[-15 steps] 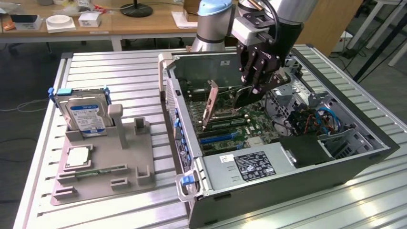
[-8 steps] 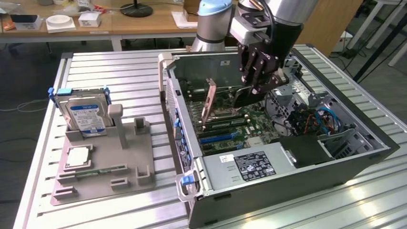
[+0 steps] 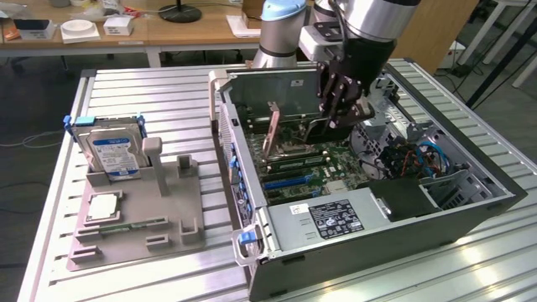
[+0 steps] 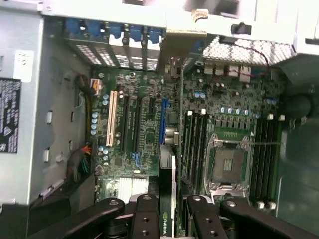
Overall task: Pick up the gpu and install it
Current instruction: 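Insert the gpu into the slot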
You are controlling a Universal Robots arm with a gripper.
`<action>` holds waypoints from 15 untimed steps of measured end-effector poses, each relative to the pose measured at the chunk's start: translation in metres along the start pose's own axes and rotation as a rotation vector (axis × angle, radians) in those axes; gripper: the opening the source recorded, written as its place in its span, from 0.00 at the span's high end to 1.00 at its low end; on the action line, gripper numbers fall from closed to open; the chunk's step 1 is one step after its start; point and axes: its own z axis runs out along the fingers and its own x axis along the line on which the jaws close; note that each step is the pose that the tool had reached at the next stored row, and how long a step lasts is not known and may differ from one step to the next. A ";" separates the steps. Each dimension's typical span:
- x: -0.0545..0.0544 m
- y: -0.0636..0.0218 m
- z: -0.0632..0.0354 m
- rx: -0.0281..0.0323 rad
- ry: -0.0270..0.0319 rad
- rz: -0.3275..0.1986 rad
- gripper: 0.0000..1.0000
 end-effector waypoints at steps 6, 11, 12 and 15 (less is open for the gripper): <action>0.001 -0.0004 0.0108 0.0027 -0.0013 0.044 0.74; 0.001 -0.0004 0.0199 0.0027 -0.0010 0.044 0.74; 0.001 -0.0004 0.0217 0.0028 -0.0010 0.044 0.74; 0.002 -0.0003 0.0271 0.0028 -0.0007 0.044 0.74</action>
